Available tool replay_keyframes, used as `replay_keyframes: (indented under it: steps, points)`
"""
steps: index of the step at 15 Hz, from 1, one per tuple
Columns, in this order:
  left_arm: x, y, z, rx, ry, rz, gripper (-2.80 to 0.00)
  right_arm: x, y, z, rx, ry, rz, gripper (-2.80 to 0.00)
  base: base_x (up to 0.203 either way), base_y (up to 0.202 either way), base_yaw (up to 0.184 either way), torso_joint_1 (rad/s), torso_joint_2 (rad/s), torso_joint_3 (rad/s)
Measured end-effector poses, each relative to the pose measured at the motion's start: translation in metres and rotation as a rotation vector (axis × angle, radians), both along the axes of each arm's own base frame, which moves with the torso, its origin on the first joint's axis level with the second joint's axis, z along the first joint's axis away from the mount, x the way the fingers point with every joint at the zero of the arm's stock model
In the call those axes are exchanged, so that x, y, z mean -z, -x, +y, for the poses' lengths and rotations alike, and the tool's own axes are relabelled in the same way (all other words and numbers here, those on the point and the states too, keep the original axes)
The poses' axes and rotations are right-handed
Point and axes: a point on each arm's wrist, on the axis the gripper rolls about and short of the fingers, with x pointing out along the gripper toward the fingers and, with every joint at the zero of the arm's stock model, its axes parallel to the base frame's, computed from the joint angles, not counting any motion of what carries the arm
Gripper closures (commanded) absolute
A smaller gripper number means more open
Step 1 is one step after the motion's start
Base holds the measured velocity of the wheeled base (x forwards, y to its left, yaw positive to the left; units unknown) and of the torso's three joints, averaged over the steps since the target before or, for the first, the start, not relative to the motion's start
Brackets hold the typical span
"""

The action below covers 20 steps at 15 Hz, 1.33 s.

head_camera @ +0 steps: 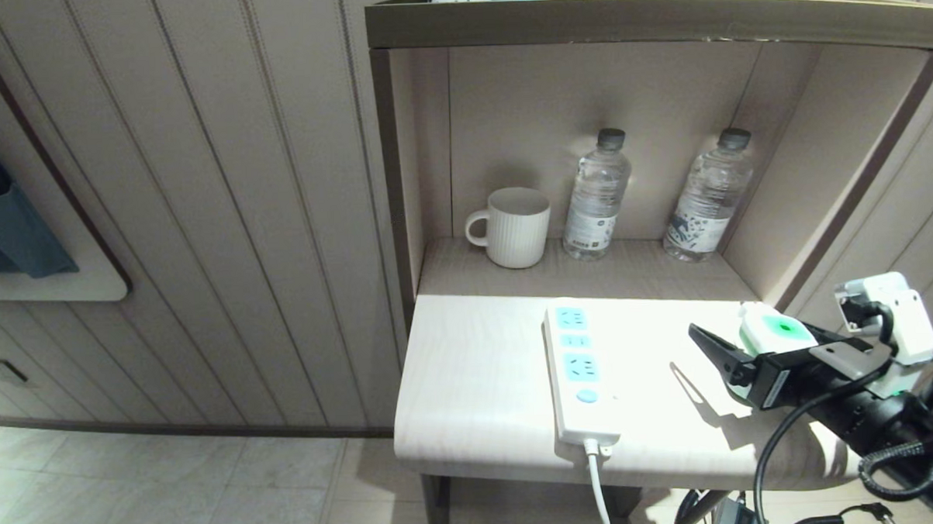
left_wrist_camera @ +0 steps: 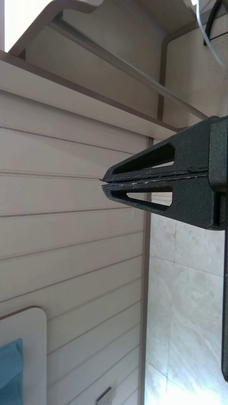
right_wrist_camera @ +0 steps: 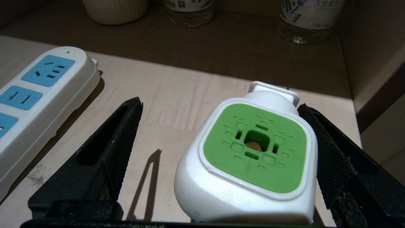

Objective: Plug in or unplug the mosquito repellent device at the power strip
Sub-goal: Pick up the mosquito repellent liquid, then insert the plug into the socket

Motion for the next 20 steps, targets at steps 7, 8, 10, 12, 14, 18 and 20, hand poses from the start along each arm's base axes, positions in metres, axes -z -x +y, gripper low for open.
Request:
replay_keyframes:
  steps: [7, 8, 10, 12, 14, 18, 20]
  points:
    - [0.000, 0.000, 0.000, 0.000, 0.000, 0.000, 0.00, 0.007, -0.004, 0.000, 0.004, 0.003, 0.032, 0.00, 0.000, 0.000, 0.000, 0.000, 0.00, 0.000]
    - [0.000, 0.000, 0.000, 0.000, 0.000, 0.000, 0.00, 0.007, -0.005, -0.001, 0.005, 0.003, 0.034, 0.00, 0.000, 0.000, 0.000, 0.000, 0.00, 0.000]
    - [0.000, 0.000, 0.000, 0.000, 0.000, 0.000, 0.00, 0.008, -0.007, -0.002, 0.008, 0.002, 0.037, 0.00, 0.000, 0.000, 0.000, 0.000, 0.00, 0.000]
    - [0.000, 0.000, 0.000, -0.001, 0.000, 0.000, 0.00, 0.008, -0.009, -0.003, 0.011, -0.001, 0.035, 0.00, 0.000, 0.000, 0.000, 0.000, 0.00, 0.000]
    - [0.000, 0.000, 0.000, -0.001, 0.000, 0.000, 0.00, 0.006, -0.008, -0.003, 0.011, -0.004, 0.029, 0.00, 0.000, 0.000, 0.000, 0.000, 0.00, 0.000]
    - [0.000, 0.000, 0.000, 0.000, 0.000, 0.000, 0.00, -0.020, 0.002, -0.003, 0.005, -0.012, -0.032, 0.00, 0.000, 0.000, 0.000, 0.000, 0.00, 0.000]
    - [0.000, 0.000, 0.000, 0.000, 0.000, 0.000, 0.00, -0.041, 0.007, -0.004, 0.011, -0.009, -0.019, 0.00, 0.000, 0.000, 0.000, 0.000, 0.00, 0.000]
